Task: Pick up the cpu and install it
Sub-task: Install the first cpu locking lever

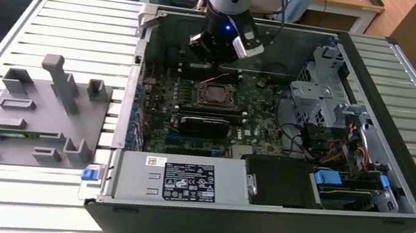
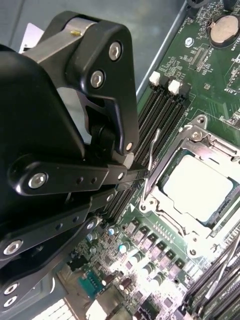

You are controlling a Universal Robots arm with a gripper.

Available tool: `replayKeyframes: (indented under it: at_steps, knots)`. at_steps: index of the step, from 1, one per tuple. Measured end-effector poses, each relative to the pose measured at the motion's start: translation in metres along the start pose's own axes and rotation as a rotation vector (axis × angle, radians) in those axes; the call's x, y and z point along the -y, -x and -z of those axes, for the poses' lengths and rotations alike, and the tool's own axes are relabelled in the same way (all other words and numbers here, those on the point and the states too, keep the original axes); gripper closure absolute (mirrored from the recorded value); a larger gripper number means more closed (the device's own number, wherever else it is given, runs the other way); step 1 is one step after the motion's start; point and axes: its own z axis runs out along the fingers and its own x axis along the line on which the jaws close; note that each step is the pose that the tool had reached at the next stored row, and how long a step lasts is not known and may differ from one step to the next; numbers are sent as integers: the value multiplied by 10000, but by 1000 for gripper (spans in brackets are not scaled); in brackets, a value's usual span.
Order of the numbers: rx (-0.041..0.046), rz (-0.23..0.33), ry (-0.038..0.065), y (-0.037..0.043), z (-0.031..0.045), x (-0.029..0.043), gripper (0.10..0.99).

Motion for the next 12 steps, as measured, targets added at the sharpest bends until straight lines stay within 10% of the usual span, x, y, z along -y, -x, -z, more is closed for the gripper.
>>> replayKeyframes:
  at_steps: [12]
  knots:
    - [1, 0, 1, 53, -52, -5, 980]
